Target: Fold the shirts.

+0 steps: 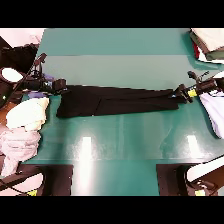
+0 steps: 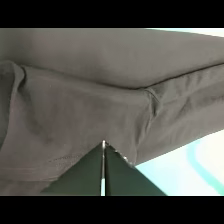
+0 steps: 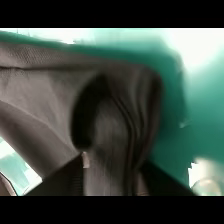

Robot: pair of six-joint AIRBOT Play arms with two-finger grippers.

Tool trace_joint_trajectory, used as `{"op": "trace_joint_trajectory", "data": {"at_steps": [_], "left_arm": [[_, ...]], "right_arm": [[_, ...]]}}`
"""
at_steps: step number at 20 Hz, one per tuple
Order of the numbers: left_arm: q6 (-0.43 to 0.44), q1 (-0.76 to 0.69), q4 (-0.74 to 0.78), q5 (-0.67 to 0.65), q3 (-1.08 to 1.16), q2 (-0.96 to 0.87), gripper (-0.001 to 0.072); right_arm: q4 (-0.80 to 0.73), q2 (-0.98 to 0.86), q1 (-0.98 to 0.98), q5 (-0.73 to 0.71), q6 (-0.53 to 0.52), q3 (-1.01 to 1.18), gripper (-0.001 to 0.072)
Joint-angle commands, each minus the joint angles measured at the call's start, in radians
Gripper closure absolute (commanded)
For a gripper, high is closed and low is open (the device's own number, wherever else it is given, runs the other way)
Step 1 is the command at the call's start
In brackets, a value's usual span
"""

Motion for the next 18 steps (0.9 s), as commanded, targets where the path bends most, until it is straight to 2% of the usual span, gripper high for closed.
{"op": "trace_joint_trajectory", "data": {"at_steps": [1,2,4,9,12,18], "left_arm": [[-0.014,0.000,0.000,-0.010,0.001,-0.001,0.0683],[-0.024,0.000,0.000,-0.018,0.001,-0.001,0.0683],[-0.043,-0.014,-0.001,-0.020,0.002,-0.001,0.0684],[-0.044,-0.190,0.000,0.076,0.023,-0.052,0.0684],[-0.068,-0.279,-0.003,0.078,0.134,-0.193,0.0684],[-0.096,-0.413,-0.003,0.067,0.417,-0.503,0.0684]], "right_arm": [[0.029,-0.016,0.027,-0.014,-0.058,0.000,0.0520],[0.045,-0.015,0.031,-0.010,-0.079,0.000,0.0628],[0.087,0.006,0.030,-0.007,-0.130,-0.001,0.0694],[0.240,0.135,0.033,-0.045,-0.138,0.001,0.0697],[0.337,0.201,0.054,-0.018,-0.138,0.035,0.0697],[0.346,0.257,0.238,0.018,-0.089,0.300,0.0697]]}}
